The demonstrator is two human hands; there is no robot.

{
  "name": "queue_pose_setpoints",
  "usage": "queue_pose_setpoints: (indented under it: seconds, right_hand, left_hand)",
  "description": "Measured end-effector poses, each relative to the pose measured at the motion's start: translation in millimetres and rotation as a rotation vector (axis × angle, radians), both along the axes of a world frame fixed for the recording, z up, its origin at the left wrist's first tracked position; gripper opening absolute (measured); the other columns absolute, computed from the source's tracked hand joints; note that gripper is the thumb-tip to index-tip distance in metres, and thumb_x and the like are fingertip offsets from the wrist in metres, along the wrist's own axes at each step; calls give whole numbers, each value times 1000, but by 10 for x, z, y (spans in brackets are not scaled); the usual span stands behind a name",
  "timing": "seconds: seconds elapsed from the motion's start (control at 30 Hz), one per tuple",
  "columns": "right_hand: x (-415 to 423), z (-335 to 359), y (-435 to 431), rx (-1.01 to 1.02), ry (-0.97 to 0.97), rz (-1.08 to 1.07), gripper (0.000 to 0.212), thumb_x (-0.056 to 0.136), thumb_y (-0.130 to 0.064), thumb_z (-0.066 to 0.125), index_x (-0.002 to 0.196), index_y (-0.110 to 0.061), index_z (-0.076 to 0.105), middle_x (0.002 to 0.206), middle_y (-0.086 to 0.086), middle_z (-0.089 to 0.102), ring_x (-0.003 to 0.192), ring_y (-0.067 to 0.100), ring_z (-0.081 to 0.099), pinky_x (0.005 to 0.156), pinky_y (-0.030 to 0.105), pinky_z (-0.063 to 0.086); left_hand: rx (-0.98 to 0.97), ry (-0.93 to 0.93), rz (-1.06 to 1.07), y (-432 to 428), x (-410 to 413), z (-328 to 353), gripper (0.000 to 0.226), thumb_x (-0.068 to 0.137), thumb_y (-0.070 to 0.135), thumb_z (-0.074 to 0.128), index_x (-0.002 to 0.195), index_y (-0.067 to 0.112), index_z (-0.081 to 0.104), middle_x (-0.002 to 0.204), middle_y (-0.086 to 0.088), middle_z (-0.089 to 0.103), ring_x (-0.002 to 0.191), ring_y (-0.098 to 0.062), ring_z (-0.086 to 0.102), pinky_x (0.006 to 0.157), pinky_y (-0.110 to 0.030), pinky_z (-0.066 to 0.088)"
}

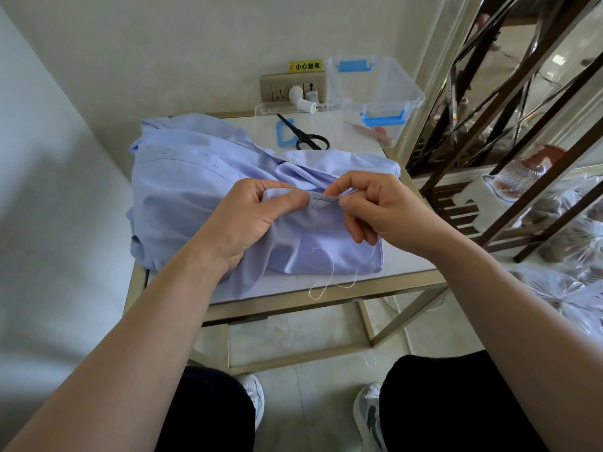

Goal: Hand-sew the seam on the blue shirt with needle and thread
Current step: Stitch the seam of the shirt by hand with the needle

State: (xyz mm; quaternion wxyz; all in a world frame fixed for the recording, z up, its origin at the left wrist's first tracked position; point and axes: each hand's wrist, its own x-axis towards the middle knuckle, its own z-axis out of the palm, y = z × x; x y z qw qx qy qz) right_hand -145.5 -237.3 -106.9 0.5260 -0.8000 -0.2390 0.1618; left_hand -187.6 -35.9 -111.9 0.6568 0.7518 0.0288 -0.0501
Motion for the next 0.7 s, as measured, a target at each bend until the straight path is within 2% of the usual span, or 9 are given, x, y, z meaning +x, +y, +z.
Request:
queue_pose_setpoints:
  seconds: [0.07,0.17,0.23,0.37,0.47,0.6,0.7]
  right_hand:
    - [3,-3,-8,-1,11,14,22,101,-3,43,97,-16,60,50,0,57,41,10,43,47,16,38]
    - [15,-4,-19,1,20,35,20,101,-4,44,98,-15,60,50,0,57,43,11,43,48,18,38]
    - [22,-3,-26,12,29,54,20,101,-4,44,98,-14,60,51,0,57,44,12,42,49,19,39]
    - [26,-12,-37,56,66,105,19,102,-3,43,98,-12,59,51,-2,55,47,14,42,50,20,39]
    - [30,-23,-42,100,87,136,17,102,-2,43,99,-11,57,53,-3,54,50,16,44,51,20,40]
    - [16,-54,-13,130,76,155,8,102,-6,45,99,-8,53,56,0,58,53,24,42,51,22,40]
    - [29,-64,2,143,59,125,3,101,-8,49,99,-9,52,56,0,60,48,20,43,50,23,40]
  left_hand:
    - [-17,21,-17,7,1,6,15,89,19,67,77,17,76,81,-7,72,78,-16,65,79,-32,49]
    - [-44,36,-44,24,4,3,17,90,14,65,88,-1,72,88,-17,69,83,-20,62,84,-35,46]
    - [-47,29,-68,43,1,-1,21,91,12,63,94,-8,69,96,-23,70,86,-22,62,87,-36,46]
    - [-42,36,-113,49,-13,10,21,91,14,63,103,-1,72,106,-22,72,95,-23,67,92,-37,50]
    - [-94,62,-125,49,-10,-2,29,86,20,66,105,-1,72,104,-21,72,94,-27,68,88,-34,54]
    - [-124,69,-126,14,-18,-21,30,80,23,69,98,1,72,95,-17,71,86,-19,65,80,-26,53]
    - [-160,69,-92,3,-12,2,16,76,23,71,87,12,74,86,-11,71,80,-16,65,75,-24,53]
